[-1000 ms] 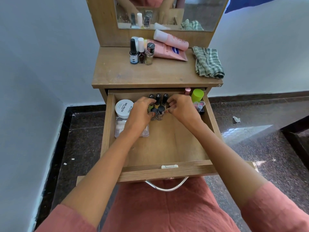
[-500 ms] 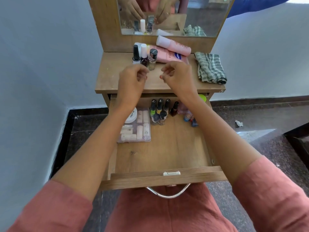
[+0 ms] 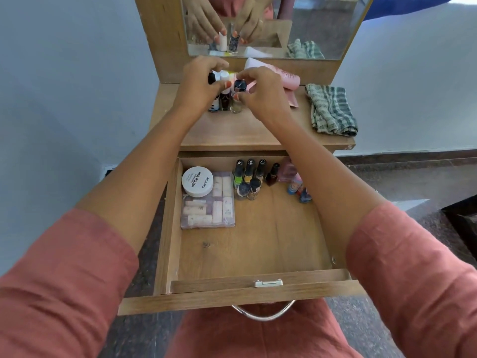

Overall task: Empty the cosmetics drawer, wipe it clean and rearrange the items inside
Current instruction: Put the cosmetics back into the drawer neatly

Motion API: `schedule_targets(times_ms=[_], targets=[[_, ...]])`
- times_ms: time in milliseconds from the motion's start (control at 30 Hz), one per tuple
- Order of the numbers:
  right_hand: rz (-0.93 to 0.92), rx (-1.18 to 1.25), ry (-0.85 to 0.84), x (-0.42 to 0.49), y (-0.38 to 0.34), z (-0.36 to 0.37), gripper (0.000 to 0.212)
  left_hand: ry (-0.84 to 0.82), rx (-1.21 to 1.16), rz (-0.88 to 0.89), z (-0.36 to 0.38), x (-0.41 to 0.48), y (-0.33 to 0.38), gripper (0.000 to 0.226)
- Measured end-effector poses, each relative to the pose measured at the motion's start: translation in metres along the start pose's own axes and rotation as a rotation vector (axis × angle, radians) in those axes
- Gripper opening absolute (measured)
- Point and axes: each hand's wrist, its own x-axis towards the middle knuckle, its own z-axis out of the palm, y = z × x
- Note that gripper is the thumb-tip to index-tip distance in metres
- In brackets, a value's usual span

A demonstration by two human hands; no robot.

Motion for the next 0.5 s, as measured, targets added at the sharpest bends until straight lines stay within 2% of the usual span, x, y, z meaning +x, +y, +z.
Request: schedule_targets(times_ms=[167, 500], targets=[[-0.005, 0.052, 0.014, 0.0, -0.002, -0.003, 0.025, 0.049, -0.062, -0.012, 0.001, -0.002, -0.005, 0.037], [0.008, 0.111, 0.028, -0.028, -0.004, -0.027, 0.026, 0.131, -0.101, -0.06, -0.004, -0.015, -0.011, 0.031]])
